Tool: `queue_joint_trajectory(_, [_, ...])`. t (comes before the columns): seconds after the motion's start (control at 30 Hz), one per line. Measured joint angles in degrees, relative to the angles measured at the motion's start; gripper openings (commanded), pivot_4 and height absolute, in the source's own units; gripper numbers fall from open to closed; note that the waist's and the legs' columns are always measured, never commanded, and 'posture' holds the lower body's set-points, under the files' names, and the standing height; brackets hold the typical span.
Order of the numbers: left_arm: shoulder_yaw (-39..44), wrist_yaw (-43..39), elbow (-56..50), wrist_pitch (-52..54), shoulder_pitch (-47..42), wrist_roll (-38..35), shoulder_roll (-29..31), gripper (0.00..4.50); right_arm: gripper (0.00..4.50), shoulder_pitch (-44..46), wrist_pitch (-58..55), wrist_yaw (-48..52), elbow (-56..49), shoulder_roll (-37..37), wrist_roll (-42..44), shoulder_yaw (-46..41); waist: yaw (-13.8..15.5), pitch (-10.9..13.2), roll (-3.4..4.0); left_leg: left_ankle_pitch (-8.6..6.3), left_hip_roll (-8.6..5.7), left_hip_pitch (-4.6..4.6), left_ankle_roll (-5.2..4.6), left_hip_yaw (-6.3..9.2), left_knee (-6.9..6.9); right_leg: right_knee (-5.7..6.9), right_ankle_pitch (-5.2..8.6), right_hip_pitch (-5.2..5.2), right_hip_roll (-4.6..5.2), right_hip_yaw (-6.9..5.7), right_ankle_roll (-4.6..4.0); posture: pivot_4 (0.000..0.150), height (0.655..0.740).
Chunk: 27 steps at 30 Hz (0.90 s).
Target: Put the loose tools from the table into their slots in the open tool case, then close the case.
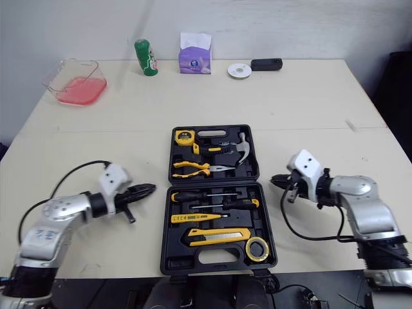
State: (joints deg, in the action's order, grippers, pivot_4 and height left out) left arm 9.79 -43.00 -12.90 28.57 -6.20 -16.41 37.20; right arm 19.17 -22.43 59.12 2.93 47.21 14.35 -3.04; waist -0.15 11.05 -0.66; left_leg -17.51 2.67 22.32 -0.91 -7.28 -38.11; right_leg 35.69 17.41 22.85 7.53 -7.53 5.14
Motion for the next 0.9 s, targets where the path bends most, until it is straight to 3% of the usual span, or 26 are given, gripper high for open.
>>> queue_joint_trajectory(0.03, [2.1, 0.0, 0.0, 0.8, 0.5, -1.0, 0.3, 0.92, 1.85, -0.1, -0.3, 0.3, 0.1, 1.1, 0.3, -0.8, 0.0, 0.0, 0.0, 0.0, 0.0, 0.0, 0.0, 0.0, 0.0, -0.04, 0.0, 0.0, 0.01, 0.0, 0.0, 0.15, 0.74])
queue_joint_trajectory(0.2, [8.2, 0.7, -3.0, 9.2, -3.3, -9.7, 1.2, 3.19, 4.38, 3.2, -11.9, 0.6, -0.6, 2.5, 7.3, -5.0, 0.1, 0.0, 0.0, 0.0, -0.02, -0.01, 0.01, 0.13, -0.02, -0.07, 0.0, -0.04, 0.08, 0.08, 0.0, 0.15, 0.74])
queue_joint_trajectory(0.3, [8.6, 2.7, -5.4, 20.8, -9.5, -16.3, 2.6, 4.44, 4.5, 6.3, -21.9, -2.3, -1.6, 2.6, 10.0, -5.8, 0.2, 0.0, -0.01, 0.01, -0.03, 0.04, 0.03, 0.18, -0.05, 0.1, -0.01, -0.06, 0.05, 0.17, -0.01, 0.15, 0.74])
queue_joint_trajectory(0.43, [6.6, 8.1, -6.3, 37.2, -20.6, -20.4, 4.5, 4.48, 4.5, 16.3, -37.6, -6.6, -2.5, 5.0, 10.3, -1.7, -0.1, 0.0, 0.02, 0.06, -0.07, 0.04, 0.08, 0.15, -0.03, 0.19, -0.01, -0.02, -0.07, 0.25, -0.01, 0.15, 0.74])
queue_joint_trajectory(0.57, [1.4, 14.6, -0.7, 52.0, -32.1, -20.1, 0.8, 4.48, 4.5, 27.9, -53.8, -7.6, -0.9, 4.6, 12.3, 3.5, 0.0, 0.0, 0.01, 0.12, -0.04, 0.05, 0.15, 0.17, 0.01, 0.17, 0.0, 0.0, -0.21, 0.23, -0.03, 0.15, 0.74])
queue_joint_trajectory(0.67, [-0.5, 19.3, 4.9, 55.3, -37.3, -17.5, -2.8, 4.48, 4.5, 32.7, -59.6, -10.5, 2.1, 1.7, 11.9, 7.3, 0.0, 0.0, -0.01, 0.12, -0.07, 0.13, 0.16, 0.09, 0.0, 0.15, 0.0, 0.1, -0.21, 0.14, -0.02, 0.15, 0.74])
queue_joint_trajectory(0.9, [-5.7, 20.5, 11.7, 56.6, -40.1, -14.6, -3.3, 4.48, 4.5, 36.4, -64.5, -15.4, 5.3, -2.5, 10.9, 11.3, 0.0, 0.0, -0.01, 0.28, -0.11, 0.84, 0.21, -0.18, -0.07, 0.42, -0.01, 1.06, -0.28, 0.21, 0.0, 0.15, 0.74])
